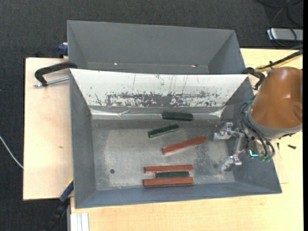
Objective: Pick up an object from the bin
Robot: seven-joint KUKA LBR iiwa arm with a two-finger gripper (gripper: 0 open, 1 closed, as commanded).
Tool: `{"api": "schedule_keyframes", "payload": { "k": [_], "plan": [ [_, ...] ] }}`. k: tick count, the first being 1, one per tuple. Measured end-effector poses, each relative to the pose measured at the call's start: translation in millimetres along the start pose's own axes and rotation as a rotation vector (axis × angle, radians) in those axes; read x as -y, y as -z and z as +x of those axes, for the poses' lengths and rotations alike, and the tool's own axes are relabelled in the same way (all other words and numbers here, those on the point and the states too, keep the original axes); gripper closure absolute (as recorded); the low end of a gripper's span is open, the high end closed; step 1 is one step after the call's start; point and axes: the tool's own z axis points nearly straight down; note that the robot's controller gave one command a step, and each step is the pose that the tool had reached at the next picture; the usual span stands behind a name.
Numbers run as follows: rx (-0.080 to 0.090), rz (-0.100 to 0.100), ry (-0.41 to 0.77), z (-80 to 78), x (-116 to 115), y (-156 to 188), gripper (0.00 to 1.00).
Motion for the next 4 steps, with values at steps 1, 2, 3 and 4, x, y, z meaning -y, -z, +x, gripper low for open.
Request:
{"api": "schedule_keyframes", "payload": {
  "k": [1, 2, 3, 4],
  "plan": [
    [0.008, 0.001, 0.002, -2.1, -0.3, 3.8, 0.00],
    [0.002, 0.000, 0.018, -37.4, -60.0, -59.2, 1.00],
    [0.002, 0.001, 0.018, -37.4, -60.0, -59.1, 1.00],
    [0.004, 0.003, 0.039, -39.8, -62.4, -58.2, 1.00]
  ]
}}
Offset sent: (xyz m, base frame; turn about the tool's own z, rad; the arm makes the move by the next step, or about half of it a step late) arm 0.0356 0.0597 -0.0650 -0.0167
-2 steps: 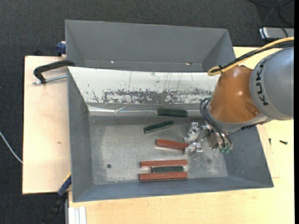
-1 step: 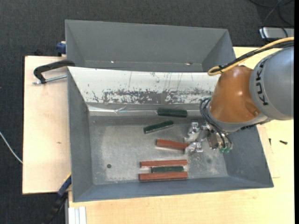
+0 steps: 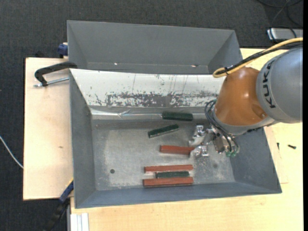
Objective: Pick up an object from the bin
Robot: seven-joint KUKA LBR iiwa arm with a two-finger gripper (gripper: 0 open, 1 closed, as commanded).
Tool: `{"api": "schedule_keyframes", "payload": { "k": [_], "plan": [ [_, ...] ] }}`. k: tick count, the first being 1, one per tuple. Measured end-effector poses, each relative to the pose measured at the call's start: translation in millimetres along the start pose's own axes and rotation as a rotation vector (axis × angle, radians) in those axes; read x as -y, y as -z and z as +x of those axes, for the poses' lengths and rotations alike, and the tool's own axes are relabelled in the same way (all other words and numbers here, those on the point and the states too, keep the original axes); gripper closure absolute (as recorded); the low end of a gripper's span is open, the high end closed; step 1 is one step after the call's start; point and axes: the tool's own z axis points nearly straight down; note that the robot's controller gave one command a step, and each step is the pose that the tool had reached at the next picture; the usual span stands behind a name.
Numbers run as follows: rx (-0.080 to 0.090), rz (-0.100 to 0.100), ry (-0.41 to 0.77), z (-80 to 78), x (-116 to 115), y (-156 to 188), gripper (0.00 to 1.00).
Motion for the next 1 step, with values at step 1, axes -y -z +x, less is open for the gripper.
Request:
{"api": "schedule_keyframes", "payload": {
  "k": [1],
  "plan": [
    [0.008, -0.001, 0.028, 7.1, -13.0, 147.5, 1.00]
  ]
}}
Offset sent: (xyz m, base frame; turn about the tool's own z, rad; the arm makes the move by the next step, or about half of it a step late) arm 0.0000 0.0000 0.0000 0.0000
